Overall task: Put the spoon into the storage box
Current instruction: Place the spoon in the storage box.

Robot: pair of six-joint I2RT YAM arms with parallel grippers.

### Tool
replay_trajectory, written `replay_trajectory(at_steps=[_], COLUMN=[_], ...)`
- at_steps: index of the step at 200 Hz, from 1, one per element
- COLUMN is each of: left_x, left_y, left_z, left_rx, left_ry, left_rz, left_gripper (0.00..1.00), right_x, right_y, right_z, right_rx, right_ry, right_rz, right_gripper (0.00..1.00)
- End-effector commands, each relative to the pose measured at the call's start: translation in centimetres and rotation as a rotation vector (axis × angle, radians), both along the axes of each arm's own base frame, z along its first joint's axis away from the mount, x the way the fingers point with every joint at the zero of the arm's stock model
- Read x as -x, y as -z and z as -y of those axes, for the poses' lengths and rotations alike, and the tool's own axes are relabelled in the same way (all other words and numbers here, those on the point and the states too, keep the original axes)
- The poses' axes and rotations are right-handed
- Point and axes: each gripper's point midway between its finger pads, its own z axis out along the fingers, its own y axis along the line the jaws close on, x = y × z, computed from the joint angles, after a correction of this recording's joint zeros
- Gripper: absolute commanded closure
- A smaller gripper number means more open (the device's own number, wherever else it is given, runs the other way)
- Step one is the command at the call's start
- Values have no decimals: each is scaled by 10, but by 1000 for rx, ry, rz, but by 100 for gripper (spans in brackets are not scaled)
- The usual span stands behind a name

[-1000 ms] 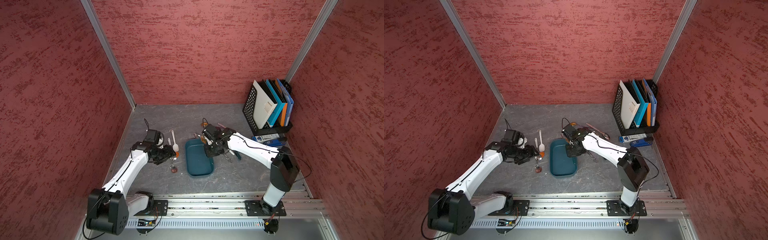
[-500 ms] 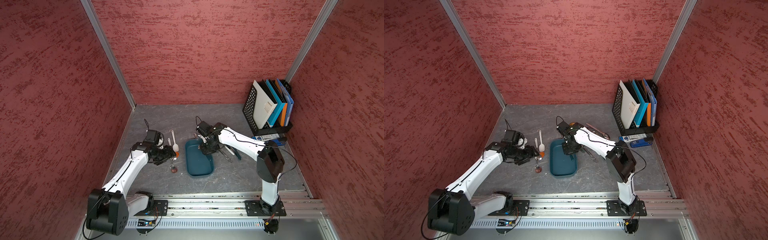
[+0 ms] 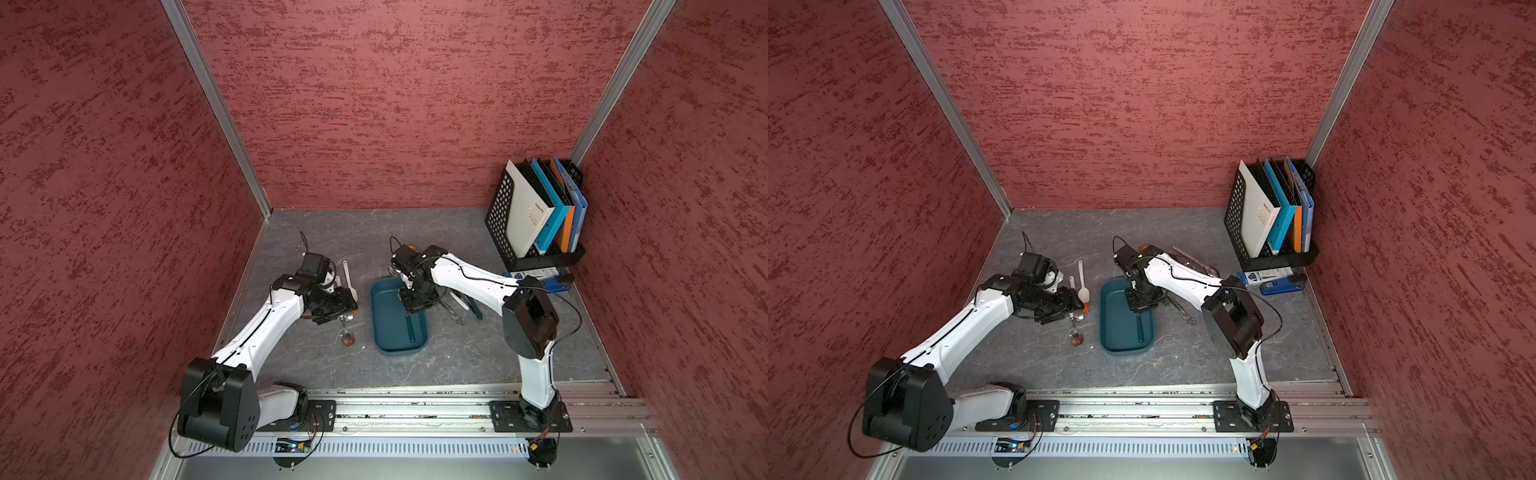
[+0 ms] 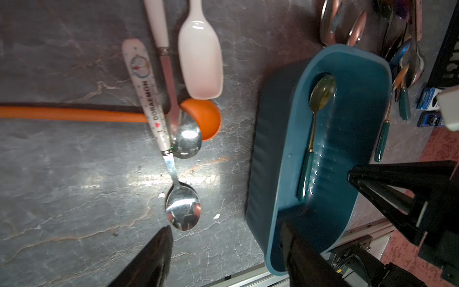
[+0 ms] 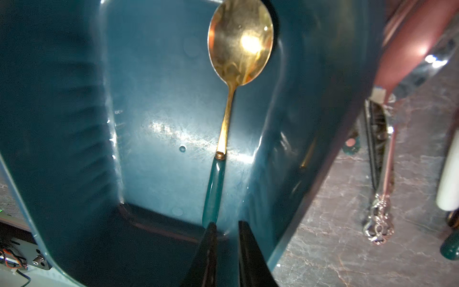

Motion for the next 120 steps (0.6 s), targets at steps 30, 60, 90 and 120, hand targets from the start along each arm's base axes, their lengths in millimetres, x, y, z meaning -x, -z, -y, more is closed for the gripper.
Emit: replay_trajectory(at_steps=[30,60,90,120], left_x=[-18,-29,-35,-42], left_y=[6,17,27,37], left_z=[33,46,57,63], left_rx=[-83,-120,-153,-157], left_ry=[138,176,213,216], left_rz=[-12,-47,-73,-95], left_gripper=[27,27,27,30], right_x=[-27,-31,-30,-27], right_y=[-56,-62,-46,-20], right_z=[26,65,106,140], right_rx=[-50,-30,-23,-8], right_ry=[11,58,125,184], right_rz=[139,175,173,151], right_gripper=[75,74,74,71])
